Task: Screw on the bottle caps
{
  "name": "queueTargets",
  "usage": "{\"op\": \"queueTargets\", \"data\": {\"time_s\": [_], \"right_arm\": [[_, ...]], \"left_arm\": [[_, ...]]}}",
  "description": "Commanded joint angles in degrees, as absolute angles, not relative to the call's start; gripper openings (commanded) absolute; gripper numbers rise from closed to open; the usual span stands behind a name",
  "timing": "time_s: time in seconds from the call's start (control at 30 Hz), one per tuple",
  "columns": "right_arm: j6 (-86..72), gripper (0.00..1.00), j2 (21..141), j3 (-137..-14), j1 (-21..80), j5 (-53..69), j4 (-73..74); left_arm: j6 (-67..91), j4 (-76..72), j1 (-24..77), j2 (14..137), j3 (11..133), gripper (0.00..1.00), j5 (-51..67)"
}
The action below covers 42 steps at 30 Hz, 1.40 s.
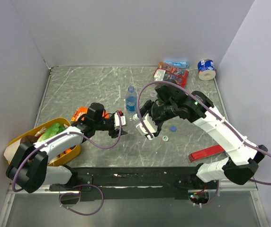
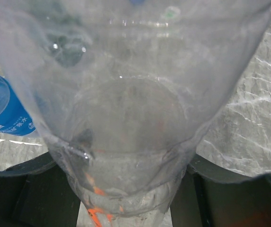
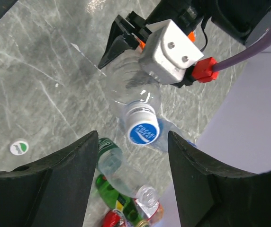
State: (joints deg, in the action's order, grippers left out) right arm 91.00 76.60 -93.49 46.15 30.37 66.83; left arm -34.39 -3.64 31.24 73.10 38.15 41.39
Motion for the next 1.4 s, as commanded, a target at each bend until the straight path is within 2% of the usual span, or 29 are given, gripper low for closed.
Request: {"op": "queueTargets", "data": {"time_s": [0.0, 0.3, 0.57, 0.83, 1.0, 1.2, 1.37], "right_arm": [[94.7, 0.64, 77.4, -96.6, 46.5, 32.5, 66.6], [96.5, 0.54, 81.2, -100.8, 46.5, 31.5, 72.4], [97.9, 0.53, 82.5, -102.0, 46.5, 30.1, 77.3], [96.2, 0.53, 82.7, -99.5, 46.6, 28.7, 73.3], [94.7, 0.47, 83.4, -99.7, 46.5, 28.4, 72.3], [91.5, 0.33, 86.0, -103.0, 46.5, 28.6, 74.8], [82.0, 0.25, 89.7, -108.2, 46.3, 28.2, 77.4]], "left_arm": [[-37.4, -2.8, 32.1, 73.4, 40.9, 0.01, 44.3], [-37.9, -3.8, 32.5, 73.0, 40.8, 0.01, 43.8], [-37.2, -5.3, 32.6, 73.0, 40.3, 0.01, 43.5], [-37.8, -4.9, 32.6, 73.3, 40.7, 0.01, 43.5], [-37.8, -5.4, 32.6, 73.5, 40.7, 0.01, 43.4], [-35.9, -7.6, 32.6, 73.3, 40.2, 0.01, 42.5], [-28.6, -15.4, 32.6, 72.5, 37.8, 0.01, 37.5]]}}
